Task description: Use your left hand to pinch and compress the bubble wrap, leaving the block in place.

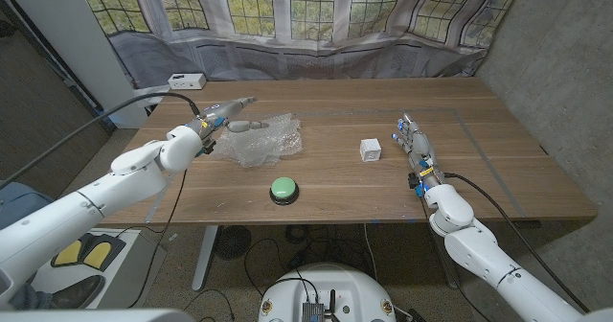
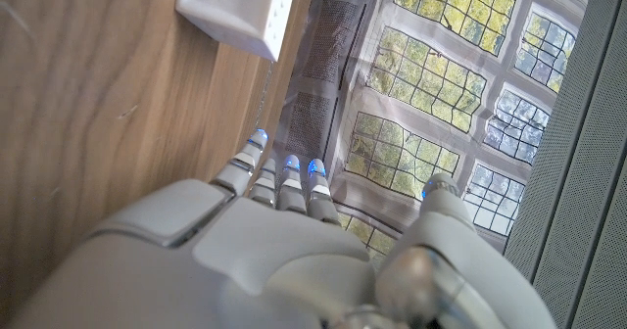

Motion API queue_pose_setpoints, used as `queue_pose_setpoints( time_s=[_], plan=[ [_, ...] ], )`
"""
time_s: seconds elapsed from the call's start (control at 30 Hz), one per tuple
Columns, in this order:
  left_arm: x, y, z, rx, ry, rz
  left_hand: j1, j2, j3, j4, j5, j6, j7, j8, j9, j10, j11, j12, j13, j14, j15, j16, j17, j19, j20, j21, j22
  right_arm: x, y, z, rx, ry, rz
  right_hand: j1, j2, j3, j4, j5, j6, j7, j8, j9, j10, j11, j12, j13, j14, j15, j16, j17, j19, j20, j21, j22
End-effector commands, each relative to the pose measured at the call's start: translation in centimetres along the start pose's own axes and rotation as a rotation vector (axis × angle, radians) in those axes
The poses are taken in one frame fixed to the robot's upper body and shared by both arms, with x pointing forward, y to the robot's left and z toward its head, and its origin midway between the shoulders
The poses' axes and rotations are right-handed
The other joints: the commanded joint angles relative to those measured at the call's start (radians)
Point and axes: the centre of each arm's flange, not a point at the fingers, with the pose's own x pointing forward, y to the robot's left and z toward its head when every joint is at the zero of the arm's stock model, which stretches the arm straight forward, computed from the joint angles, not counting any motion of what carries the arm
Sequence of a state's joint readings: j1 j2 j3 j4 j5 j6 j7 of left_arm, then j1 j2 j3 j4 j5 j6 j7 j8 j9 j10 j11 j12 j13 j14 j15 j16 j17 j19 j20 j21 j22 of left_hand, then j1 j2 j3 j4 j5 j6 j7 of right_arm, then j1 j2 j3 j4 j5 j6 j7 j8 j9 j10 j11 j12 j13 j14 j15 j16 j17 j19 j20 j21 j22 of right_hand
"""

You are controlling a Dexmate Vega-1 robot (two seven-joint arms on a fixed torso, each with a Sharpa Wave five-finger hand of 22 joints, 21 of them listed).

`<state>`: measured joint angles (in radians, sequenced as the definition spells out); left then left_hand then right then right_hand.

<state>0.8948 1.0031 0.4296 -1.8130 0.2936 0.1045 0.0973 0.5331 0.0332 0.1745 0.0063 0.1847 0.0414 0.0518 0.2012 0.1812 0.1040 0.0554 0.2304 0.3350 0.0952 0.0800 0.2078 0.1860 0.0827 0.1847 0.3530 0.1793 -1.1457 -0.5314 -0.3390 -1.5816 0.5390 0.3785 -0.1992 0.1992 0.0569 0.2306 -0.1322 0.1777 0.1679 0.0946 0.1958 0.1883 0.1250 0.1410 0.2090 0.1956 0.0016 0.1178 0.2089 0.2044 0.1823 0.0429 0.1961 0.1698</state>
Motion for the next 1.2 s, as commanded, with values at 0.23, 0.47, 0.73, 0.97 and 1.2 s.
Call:
queue_pose_setpoints(
  time_s=[0.23,0.47,0.73,0.97,1.2],
  plan=[
    [0.7,-1.2,-0.6,-0.311,-0.002,0.031,-0.023,0.028,-0.001,0.023,-0.003,0.017,-0.001,0.003,0.003,0.025,0.004,0.009,-0.009,0.021,0.006,0.007,0.003,0.018,0.000,-0.004,0.002,-0.3,-0.2,-0.1,-0.013,-0.013,-0.002,0.003,0.001,-0.005,0.000,0.002,0.010,-0.004,0.002,0.003,0.007,0.006,-0.002,0.002,0.003,-0.002,-0.003,0.004,0.004,-0.007,0.001,0.003],
    [1.5,-2.0,-0.4,-0.478,-0.057,0.020,-0.045,0.036,-0.006,0.035,-0.003,0.025,-0.004,0.002,0.003,0.027,0.020,0.007,-0.017,0.022,0.013,0.004,0.003,0.017,-0.002,-0.010,0.003,-0.4,-0.2,0.1,-0.020,-0.019,-0.002,0.002,0.000,-0.005,0.000,0.002,0.009,-0.004,0.001,0.003,0.008,0.006,-0.002,0.002,0.004,-0.003,-0.002,0.004,0.005,-0.007,0.001,0.003],
    [1.9,-2.7,-0.1,-0.682,-0.137,0.043,-0.079,0.029,-0.022,0.049,-0.004,0.039,0.000,0.001,0.002,0.038,0.033,0.004,-0.031,0.030,0.010,0.001,0.002,0.018,-0.027,-0.020,0.002,-0.6,-0.2,0.1,-0.032,-0.026,-0.002,0.002,0.000,-0.006,0.000,0.002,0.010,-0.004,0.001,0.003,0.008,0.005,-0.002,0.002,0.005,-0.003,-0.002,0.004,0.005,-0.008,0.001,0.003],
    [2.2,-3.2,0.2,-0.849,-0.196,0.076,-0.121,0.006,-0.049,0.063,-0.002,0.026,-0.003,-0.010,0.001,0.015,0.025,-0.011,-0.047,0.003,0.012,-0.013,0.001,-0.019,-0.023,-0.047,0.001,-0.6,-0.4,0.6,-0.043,-0.032,0.014,0.000,-0.001,-0.007,0.001,0.002,0.011,-0.004,0.002,0.003,0.008,0.005,-0.002,0.002,0.005,-0.003,-0.002,0.004,0.006,-0.009,0.001,0.003],
    [2.2,-4.4,1.1,-1.035,-0.245,0.120,-0.150,-0.011,-0.068,0.072,0.003,0.034,-0.002,-0.009,-0.001,0.024,0.023,-0.010,-0.061,0.011,0.010,-0.011,0.000,-0.006,-0.059,-0.052,0.001,-0.5,-1.1,1.4,-0.072,-0.045,0.035,-0.004,-0.003,-0.009,0.002,0.002,0.012,-0.005,0.002,0.003,0.005,0.005,-0.003,0.002,0.003,-0.005,-0.003,0.005,0.004,-0.009,0.000,0.003]
  ],
)
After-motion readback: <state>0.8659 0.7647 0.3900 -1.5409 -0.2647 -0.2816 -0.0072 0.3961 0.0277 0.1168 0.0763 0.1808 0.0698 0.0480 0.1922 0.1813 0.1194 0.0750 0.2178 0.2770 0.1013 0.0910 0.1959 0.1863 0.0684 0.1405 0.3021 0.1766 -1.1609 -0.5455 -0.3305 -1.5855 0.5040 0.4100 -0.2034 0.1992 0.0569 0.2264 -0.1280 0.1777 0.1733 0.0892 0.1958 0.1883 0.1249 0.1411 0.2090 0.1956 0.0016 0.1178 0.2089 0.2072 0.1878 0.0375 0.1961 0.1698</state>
